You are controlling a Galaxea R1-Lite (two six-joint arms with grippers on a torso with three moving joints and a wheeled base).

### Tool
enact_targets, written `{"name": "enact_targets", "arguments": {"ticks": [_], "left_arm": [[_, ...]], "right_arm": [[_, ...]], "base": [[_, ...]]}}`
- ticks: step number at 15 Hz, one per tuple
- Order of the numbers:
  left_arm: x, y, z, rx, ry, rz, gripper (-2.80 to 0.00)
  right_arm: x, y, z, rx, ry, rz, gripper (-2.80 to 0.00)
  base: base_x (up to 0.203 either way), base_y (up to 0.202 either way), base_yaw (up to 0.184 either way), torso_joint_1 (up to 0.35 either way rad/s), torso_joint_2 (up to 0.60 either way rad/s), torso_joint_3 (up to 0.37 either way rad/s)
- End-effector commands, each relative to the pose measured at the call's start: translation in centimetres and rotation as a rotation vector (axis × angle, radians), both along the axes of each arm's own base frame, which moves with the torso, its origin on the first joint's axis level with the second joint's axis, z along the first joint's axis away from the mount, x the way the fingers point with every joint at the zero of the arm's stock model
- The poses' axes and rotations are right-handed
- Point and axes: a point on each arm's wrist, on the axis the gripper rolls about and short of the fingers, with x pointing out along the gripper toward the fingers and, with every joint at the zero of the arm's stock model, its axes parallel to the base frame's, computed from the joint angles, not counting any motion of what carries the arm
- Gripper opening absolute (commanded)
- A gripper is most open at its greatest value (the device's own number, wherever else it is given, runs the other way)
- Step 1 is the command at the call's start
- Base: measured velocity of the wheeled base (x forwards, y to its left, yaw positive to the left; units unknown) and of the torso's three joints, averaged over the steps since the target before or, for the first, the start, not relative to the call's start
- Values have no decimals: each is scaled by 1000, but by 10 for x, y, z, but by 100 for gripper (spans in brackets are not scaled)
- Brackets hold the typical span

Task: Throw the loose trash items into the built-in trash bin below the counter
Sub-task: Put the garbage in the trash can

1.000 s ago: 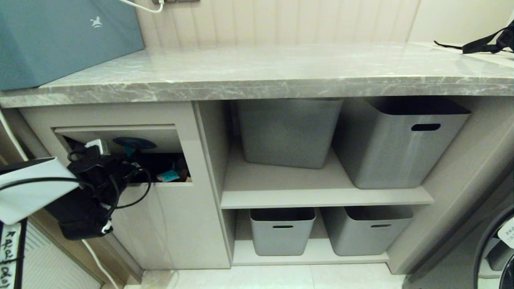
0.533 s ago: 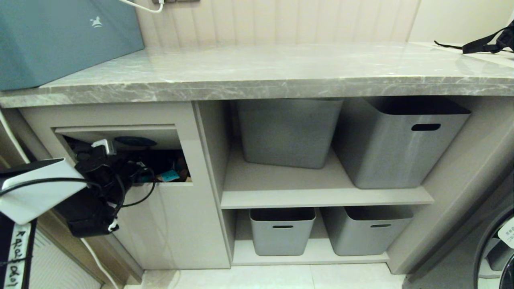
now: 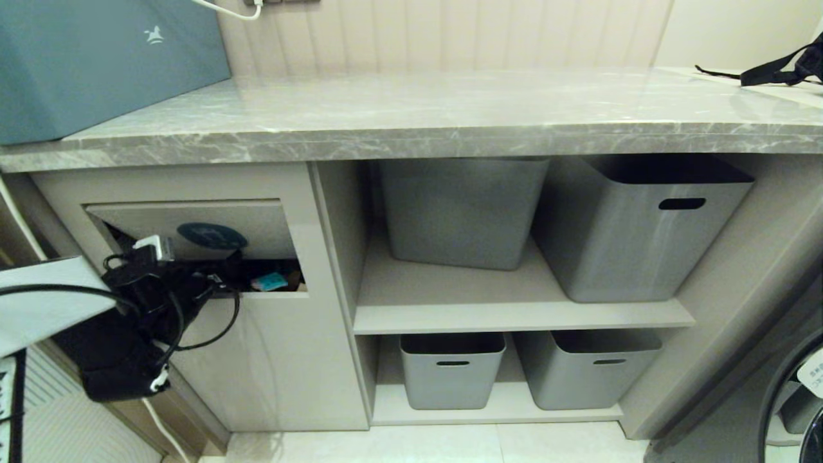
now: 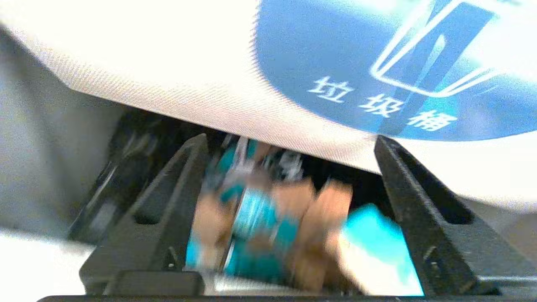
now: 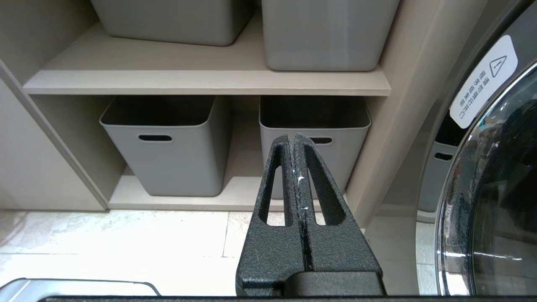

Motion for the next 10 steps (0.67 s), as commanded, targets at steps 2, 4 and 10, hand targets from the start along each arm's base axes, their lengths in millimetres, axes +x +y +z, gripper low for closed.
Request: {"name": "enact_targets", "arguments": {"ticks": [2, 4, 10], "left_arm": [[-44, 0, 24, -7, 24, 24, 0], [-68, 0, 44, -9, -1, 55, 0], [-164, -17, 87, 8, -67, 19, 0]], "right_arm": [[0, 0, 0, 0, -2, 0, -280], [0, 0, 0, 0, -2, 0, -280], [0, 0, 0, 0, -2, 0, -280]], "base": [[0, 0, 0, 0, 0, 0], [0, 0, 0, 0, 0, 0], [0, 0, 0, 0, 0, 0]]}}
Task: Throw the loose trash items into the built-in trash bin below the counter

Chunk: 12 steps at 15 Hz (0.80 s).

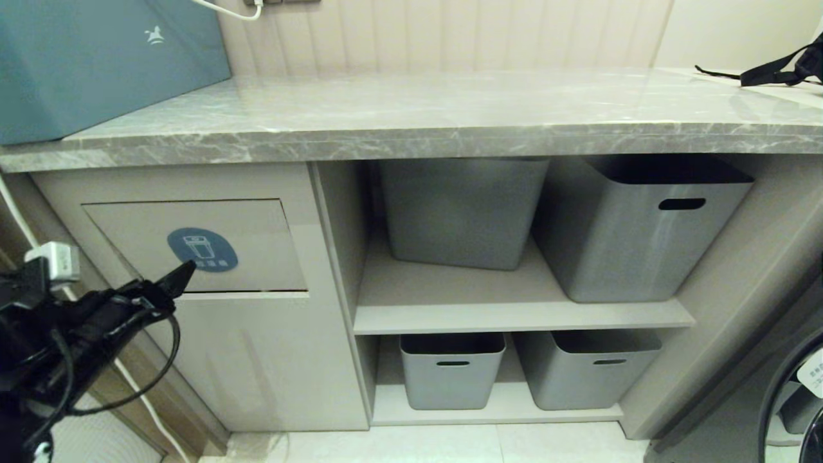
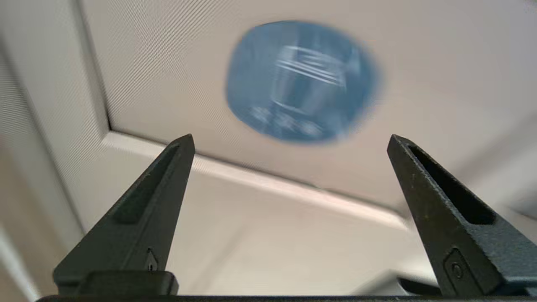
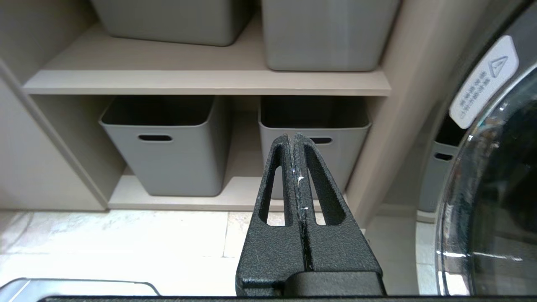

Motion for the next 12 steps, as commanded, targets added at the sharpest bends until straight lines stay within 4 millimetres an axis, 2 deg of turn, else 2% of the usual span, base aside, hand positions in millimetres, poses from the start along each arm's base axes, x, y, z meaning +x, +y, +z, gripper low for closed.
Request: {"name": "enact_targets", "arguments": {"ticks": [1, 6, 9, 10, 12], "left_arm": [[-40, -8, 27, 22, -107, -15, 0], [-126, -25, 57, 169, -245, -158, 0], [-179, -33, 51, 224, -199, -203, 0], [-198, -36, 44, 234, -174, -212, -280], [-233, -40, 23, 253, -101, -226, -280]], "right_arm": [[0, 0, 0, 0, -2, 1, -280], [0, 0, 0, 0, -2, 1, -280], [0, 0, 0, 0, -2, 1, -280], [0, 0, 0, 0, -2, 1, -280], [0, 0, 0, -3, -2, 1, -280]], "base": [[0, 0, 0, 0, 0, 0], [0, 0, 0, 0, 0, 0], [0, 0, 0, 0, 0, 0], [0, 0, 0, 0, 0, 0], [0, 0, 0, 0, 0, 0]]}}
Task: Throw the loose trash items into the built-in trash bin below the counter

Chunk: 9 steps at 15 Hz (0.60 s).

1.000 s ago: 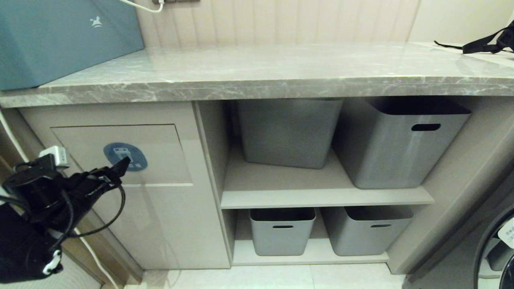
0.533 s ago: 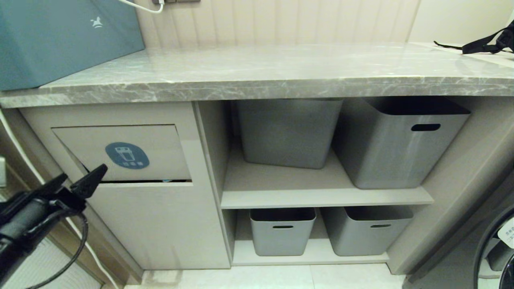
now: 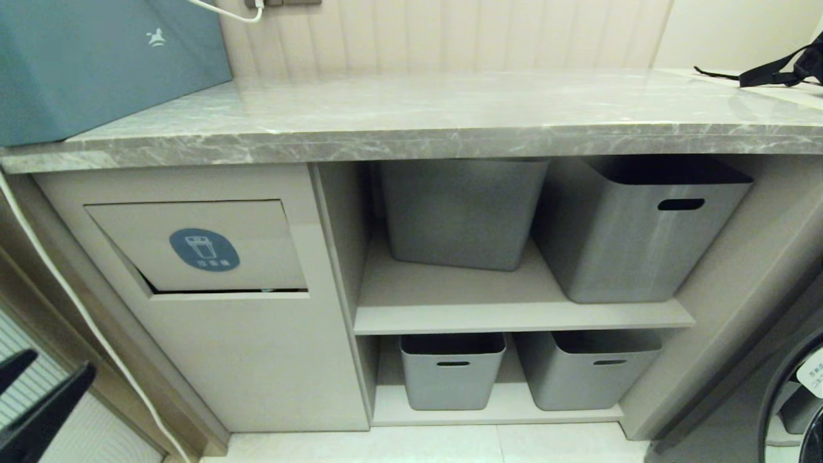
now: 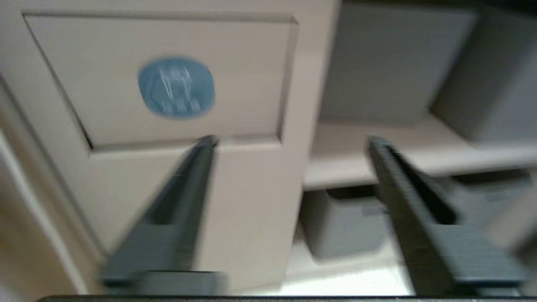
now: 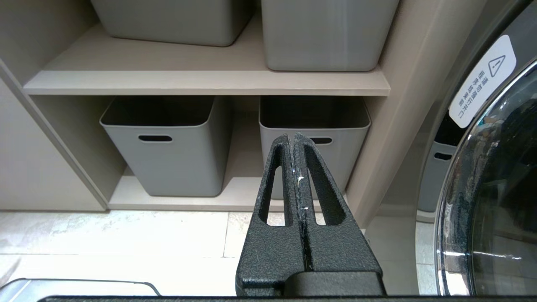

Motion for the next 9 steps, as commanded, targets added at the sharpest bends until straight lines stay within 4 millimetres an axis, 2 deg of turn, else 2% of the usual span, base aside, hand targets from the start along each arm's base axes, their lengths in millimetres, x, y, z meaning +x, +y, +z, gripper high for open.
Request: {"name": "enact_targets", "arguments": {"ticks": [1, 3, 6, 9], "left_arm": [[-42, -5, -22, 17, 28, 0, -280], [-51, -6, -38, 68, 120, 26, -280], [-46, -1, -79, 112, 308, 215, -280], [-44, 0, -83, 113, 400, 232, -280]], "right_arm": [[0, 0, 0, 1, -2, 1, -280], [0, 0, 0, 1, -2, 1, -280], [0, 0, 0, 1, -2, 1, -280], [0, 0, 0, 1, -2, 1, -280]], "base": [[0, 0, 0, 0, 0, 0], [0, 0, 0, 0, 0, 0], [0, 0, 0, 0, 0, 0], [0, 0, 0, 0, 0, 0]]}}
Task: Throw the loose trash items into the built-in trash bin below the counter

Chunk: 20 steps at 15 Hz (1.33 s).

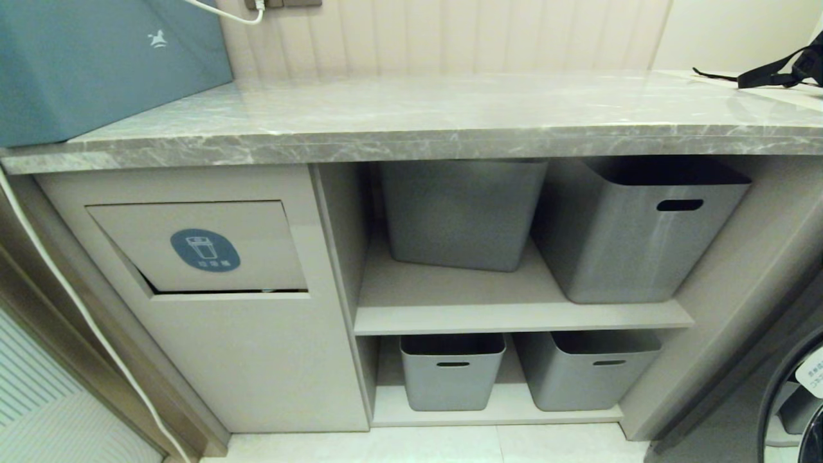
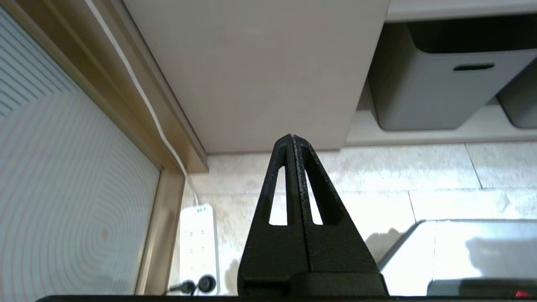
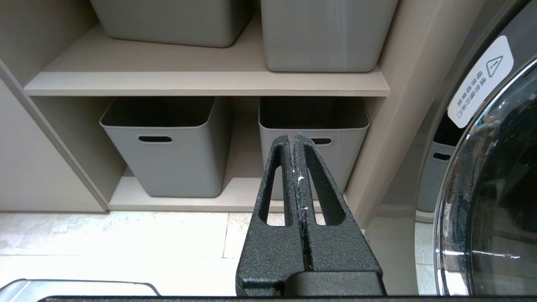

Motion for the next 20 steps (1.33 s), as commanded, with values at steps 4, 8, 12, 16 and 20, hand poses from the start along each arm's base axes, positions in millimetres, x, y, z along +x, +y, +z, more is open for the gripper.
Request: {"name": "enact_targets", "arguments": {"ticks": [4, 8, 12, 16, 20], "left_arm": [[-1, 0, 0, -4, 5, -101, -280], [-25, 1, -8, 28, -250, -89, -280], [-25, 1, -11, 26, -249, -68, -280], [-25, 1, -11, 26, -249, -68, -280], [-25, 1, -11, 26, -248, -68, -280]], "right_arm": [[0, 0, 0, 0, -2, 0, -280], [0, 0, 0, 0, -2, 0, -280], [0, 0, 0, 0, -2, 0, -280], [0, 0, 0, 1, -2, 0, -280], [0, 0, 0, 3, -2, 0, -280]], "base": [[0, 0, 0, 0, 0, 0], [0, 0, 0, 0, 0, 0], [0, 0, 0, 0, 0, 0], [0, 0, 0, 0, 0, 0], [0, 0, 0, 0, 0, 0]]}}
